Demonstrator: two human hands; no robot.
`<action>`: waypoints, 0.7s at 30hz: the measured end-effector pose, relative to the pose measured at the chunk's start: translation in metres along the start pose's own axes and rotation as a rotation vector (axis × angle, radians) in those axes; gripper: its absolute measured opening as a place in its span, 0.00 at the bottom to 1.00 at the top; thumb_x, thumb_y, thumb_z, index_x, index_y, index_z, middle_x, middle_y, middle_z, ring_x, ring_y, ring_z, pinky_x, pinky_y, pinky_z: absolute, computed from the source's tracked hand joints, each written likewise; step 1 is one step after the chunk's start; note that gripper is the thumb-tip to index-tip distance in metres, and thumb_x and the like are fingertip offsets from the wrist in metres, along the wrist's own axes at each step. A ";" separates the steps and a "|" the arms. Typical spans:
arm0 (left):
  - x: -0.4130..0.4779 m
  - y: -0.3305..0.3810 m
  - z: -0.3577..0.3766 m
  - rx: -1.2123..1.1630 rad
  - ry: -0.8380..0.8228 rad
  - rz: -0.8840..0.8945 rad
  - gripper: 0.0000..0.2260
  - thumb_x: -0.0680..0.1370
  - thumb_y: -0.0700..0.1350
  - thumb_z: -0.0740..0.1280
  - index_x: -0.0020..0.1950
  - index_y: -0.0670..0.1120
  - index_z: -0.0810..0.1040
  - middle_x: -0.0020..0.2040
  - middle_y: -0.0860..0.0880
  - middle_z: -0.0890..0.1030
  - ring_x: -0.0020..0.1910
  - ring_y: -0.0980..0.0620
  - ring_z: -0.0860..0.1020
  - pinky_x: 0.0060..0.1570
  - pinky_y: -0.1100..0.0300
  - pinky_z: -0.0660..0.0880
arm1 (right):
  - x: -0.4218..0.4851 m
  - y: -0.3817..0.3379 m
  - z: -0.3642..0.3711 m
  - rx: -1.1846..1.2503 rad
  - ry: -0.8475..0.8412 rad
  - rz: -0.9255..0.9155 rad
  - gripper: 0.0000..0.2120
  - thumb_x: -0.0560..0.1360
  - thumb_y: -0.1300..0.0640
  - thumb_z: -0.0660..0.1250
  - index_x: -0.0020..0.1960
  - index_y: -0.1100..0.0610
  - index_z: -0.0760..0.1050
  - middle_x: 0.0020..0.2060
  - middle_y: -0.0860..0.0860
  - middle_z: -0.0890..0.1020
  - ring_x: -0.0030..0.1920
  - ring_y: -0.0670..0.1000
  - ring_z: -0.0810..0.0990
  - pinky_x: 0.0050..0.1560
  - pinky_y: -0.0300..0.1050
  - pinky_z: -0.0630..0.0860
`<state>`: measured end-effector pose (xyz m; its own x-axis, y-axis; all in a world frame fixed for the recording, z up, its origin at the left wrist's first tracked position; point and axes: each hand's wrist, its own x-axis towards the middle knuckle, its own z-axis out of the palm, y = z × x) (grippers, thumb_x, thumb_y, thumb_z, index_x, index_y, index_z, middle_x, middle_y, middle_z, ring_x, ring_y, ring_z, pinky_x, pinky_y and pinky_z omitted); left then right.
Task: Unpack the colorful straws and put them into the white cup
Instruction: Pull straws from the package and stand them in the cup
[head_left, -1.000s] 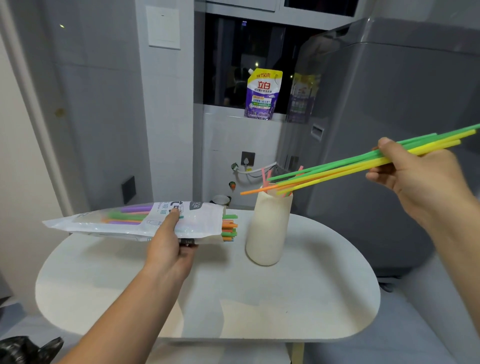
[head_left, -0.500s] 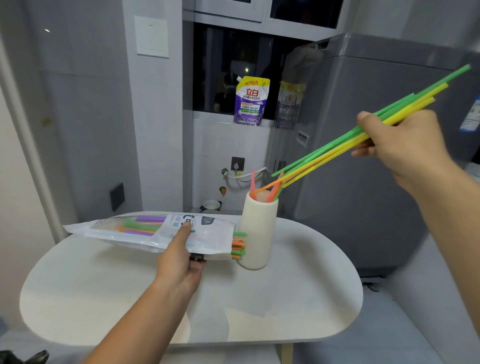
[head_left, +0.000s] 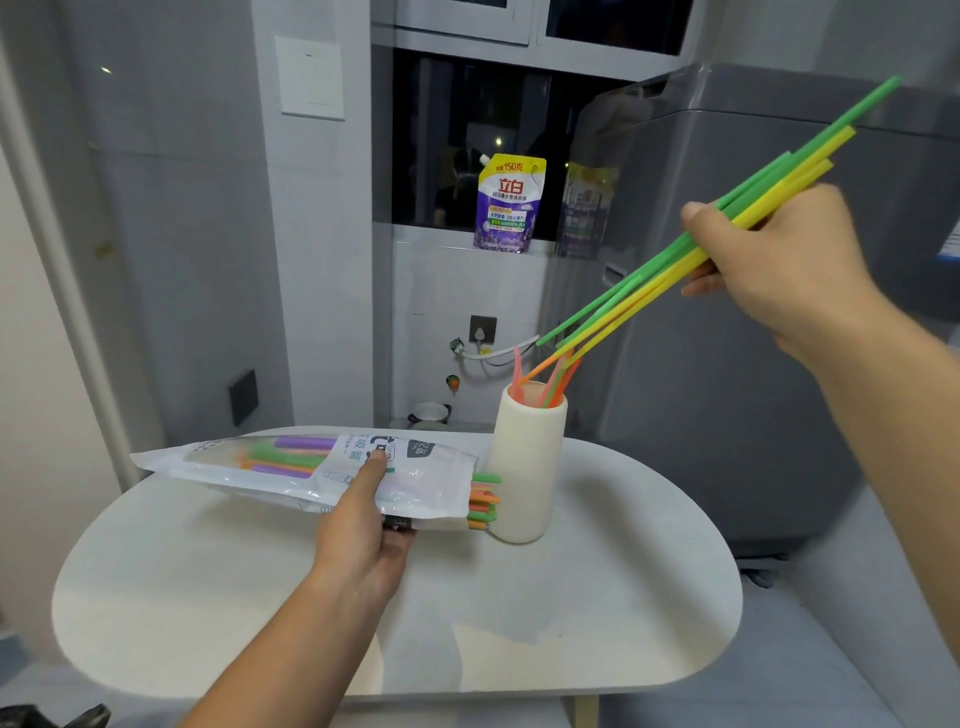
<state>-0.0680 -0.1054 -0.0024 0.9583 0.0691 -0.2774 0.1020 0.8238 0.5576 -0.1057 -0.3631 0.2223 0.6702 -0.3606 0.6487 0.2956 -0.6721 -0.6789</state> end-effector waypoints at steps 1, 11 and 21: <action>0.001 0.000 0.000 -0.002 0.000 0.004 0.16 0.80 0.40 0.71 0.67 0.49 0.77 0.59 0.48 0.86 0.52 0.49 0.86 0.53 0.47 0.82 | 0.001 -0.001 -0.001 -0.001 0.000 -0.009 0.15 0.76 0.49 0.71 0.42 0.61 0.79 0.33 0.53 0.84 0.30 0.52 0.86 0.42 0.60 0.85; 0.003 -0.003 -0.002 0.007 -0.015 0.006 0.18 0.80 0.41 0.71 0.69 0.49 0.77 0.59 0.48 0.87 0.53 0.49 0.86 0.50 0.49 0.82 | 0.002 -0.004 -0.001 -0.048 -0.048 -0.021 0.15 0.76 0.48 0.71 0.45 0.62 0.80 0.34 0.53 0.84 0.30 0.51 0.86 0.43 0.59 0.85; 0.006 -0.004 -0.003 0.015 -0.006 -0.008 0.19 0.80 0.41 0.71 0.70 0.49 0.77 0.59 0.48 0.87 0.52 0.49 0.86 0.42 0.53 0.84 | 0.007 -0.007 -0.005 -0.092 -0.060 -0.015 0.14 0.76 0.48 0.71 0.43 0.60 0.80 0.35 0.55 0.84 0.30 0.51 0.86 0.45 0.59 0.85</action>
<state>-0.0633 -0.1066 -0.0083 0.9589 0.0594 -0.2775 0.1137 0.8155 0.5674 -0.1065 -0.3643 0.2336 0.7065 -0.3125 0.6350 0.2438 -0.7348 -0.6329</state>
